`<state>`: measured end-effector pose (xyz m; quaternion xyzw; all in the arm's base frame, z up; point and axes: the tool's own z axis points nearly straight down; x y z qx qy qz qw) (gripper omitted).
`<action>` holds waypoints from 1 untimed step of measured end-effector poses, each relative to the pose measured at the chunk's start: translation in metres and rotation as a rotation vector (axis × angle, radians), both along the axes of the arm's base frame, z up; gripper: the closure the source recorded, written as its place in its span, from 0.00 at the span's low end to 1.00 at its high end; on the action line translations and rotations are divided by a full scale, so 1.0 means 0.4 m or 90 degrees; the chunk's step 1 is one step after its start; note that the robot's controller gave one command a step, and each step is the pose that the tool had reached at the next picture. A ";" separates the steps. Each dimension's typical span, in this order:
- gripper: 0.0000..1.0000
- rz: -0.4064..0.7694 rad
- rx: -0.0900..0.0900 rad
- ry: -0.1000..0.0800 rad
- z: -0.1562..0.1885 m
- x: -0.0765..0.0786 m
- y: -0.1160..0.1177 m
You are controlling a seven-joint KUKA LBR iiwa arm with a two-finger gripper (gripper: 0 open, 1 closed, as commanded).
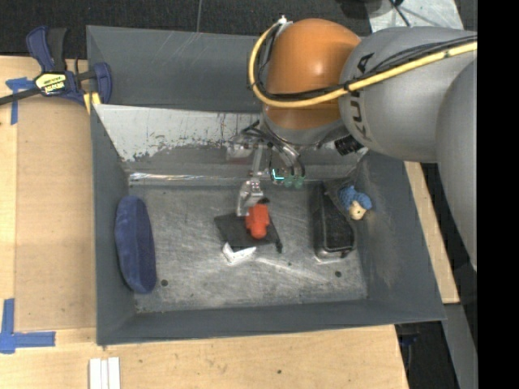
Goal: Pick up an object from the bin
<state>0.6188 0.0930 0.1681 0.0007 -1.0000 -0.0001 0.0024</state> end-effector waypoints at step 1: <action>0.00 0.316 0.000 -0.001 -0.212 -0.058 -0.140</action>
Offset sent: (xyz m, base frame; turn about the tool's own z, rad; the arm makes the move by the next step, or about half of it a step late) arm -0.0222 -0.0533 -0.0829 -0.5004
